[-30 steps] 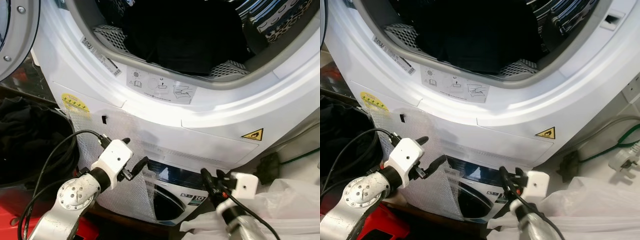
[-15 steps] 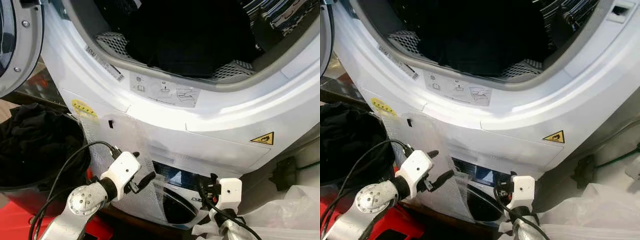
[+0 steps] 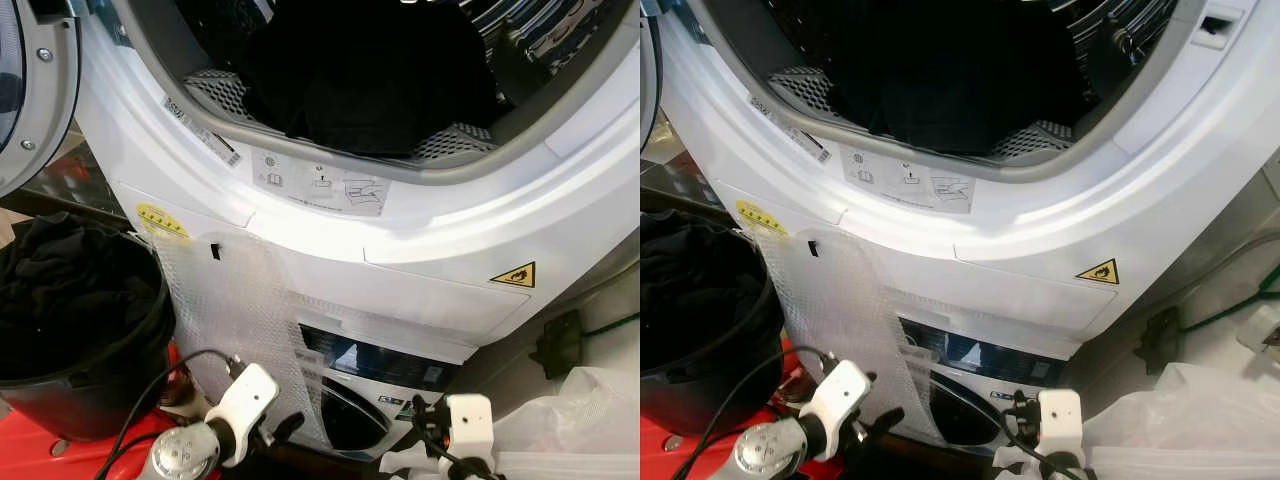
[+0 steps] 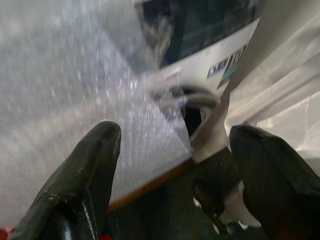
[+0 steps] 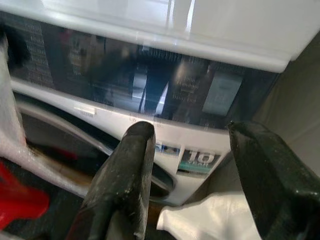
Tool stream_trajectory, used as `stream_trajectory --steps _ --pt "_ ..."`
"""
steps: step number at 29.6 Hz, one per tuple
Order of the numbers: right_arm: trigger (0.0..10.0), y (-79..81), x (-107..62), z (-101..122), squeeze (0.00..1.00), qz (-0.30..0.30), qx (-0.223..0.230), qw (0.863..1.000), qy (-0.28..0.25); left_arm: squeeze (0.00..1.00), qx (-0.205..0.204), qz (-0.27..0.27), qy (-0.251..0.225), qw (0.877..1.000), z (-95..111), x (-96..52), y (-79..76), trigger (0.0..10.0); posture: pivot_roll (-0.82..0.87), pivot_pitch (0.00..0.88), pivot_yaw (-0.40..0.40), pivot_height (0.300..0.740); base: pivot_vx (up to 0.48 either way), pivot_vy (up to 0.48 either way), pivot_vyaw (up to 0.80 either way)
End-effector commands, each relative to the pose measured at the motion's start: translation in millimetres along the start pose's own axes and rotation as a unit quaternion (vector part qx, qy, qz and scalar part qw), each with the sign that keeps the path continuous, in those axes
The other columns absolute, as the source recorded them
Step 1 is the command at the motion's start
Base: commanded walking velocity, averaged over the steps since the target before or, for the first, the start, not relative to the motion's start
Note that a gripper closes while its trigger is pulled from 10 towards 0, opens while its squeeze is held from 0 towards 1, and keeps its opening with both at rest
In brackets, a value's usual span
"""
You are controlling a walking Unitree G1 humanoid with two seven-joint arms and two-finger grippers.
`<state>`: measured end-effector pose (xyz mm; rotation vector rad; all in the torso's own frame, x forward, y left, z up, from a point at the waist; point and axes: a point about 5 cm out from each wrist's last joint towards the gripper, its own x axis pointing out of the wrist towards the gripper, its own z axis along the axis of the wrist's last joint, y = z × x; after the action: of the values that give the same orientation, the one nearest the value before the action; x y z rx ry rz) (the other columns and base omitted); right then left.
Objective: Clothes washing
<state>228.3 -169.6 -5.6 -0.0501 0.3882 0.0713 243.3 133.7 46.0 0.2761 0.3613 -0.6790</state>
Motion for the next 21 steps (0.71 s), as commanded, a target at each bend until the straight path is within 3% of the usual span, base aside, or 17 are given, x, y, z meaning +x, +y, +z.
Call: stream_trajectory --steps 1,3,7,11,21 --pt "10.0 -2.7 -4.4 -22.1 0.00 -0.004 0.000 0.999 0.046 0.00 -0.011 0.000 0.042 0.999 -23.6 0.6 -3.6 10.0 0.20 0.134 -0.107 0.740 0.000 0.000 0.00" --pt "10.0 -2.7 -4.4 -22.1 0.00 -0.004 0.000 0.999 0.046 0.00 -0.011 0.000 0.042 0.999 -23.6 0.6 -3.6 10.0 0.20 0.134 -0.107 0.740 0.000 0.000 0.00" --pt "10.0 2.2 -5.3 -48.8 0.00 0.000 0.021 0.994 0.107 0.00 -0.046 0.020 0.110 0.993 -63.5 -2.9 2.8 10.0 0.22 0.097 -0.093 0.740 0.000 0.000 0.00" --pt "10.0 12.1 -4.7 -60.5 0.00 0.024 0.026 0.989 0.141 0.00 -0.070 0.045 0.128 0.988 -77.2 -1.9 11.4 10.0 0.23 0.084 -0.089 0.740 0.000 0.000 0.00" --pt "10.0 13.5 -3.6 -71.7 0.00 0.014 0.033 0.982 0.184 0.00 -0.081 0.046 0.120 0.988 -75.4 13.5 13.1 10.0 0.22 0.000 -0.096 0.740 0.000 0.000 0.00"
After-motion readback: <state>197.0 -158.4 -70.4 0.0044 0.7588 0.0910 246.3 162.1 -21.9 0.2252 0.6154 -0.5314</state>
